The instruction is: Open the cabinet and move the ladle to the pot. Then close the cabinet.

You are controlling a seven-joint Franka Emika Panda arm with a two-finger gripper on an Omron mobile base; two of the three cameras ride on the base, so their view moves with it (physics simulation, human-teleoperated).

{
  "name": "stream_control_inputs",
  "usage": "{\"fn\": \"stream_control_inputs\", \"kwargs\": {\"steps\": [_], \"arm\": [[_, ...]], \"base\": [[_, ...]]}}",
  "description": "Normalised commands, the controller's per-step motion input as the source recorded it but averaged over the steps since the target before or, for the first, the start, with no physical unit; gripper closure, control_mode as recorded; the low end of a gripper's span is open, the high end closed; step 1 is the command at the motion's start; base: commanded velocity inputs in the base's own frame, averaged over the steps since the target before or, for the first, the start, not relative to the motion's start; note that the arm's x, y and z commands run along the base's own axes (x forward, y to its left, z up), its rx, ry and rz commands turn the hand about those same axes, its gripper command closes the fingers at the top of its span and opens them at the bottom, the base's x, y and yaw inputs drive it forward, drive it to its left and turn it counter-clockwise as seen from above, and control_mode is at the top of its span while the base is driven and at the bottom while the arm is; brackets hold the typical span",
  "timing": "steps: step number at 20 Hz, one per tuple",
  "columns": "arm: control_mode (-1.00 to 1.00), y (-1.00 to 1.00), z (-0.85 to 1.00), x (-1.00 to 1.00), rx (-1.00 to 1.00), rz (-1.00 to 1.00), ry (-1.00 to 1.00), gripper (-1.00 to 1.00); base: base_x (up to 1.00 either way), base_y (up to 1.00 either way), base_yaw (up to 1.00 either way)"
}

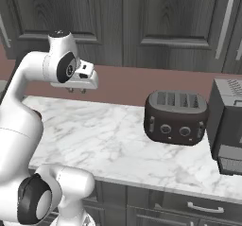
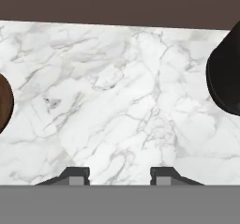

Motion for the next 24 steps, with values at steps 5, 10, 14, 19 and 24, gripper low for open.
{"fn": "stream_control_inputs", "kwargs": {"steps": [5, 10, 14, 19, 24], "arm": [[1.00, 0.02, 0.00, 0.00, 0.00, 0.00, 0.00, -1.00], [1.00, 0.00, 0.00, 0.00, 0.00, 0.00, 0.00, -1.00], [1.00, 0.00, 0.00, 0.00, 0.00, 0.00, 0.00, -1.00], [1.00, 0.00, 0.00, 0.00, 0.00, 0.00, 0.00, -1.00], [1.00, 0.00, 0.00, 0.00, 0.00, 0.00, 0.00, -1.00]], "base": [[0.00, 0.25, -0.02], [0.02, 0.67, -0.02], [0.00, 0.66, 0.00], [0.00, 0.62, 0.00], [0.00, 0.59, 0.00]]}}
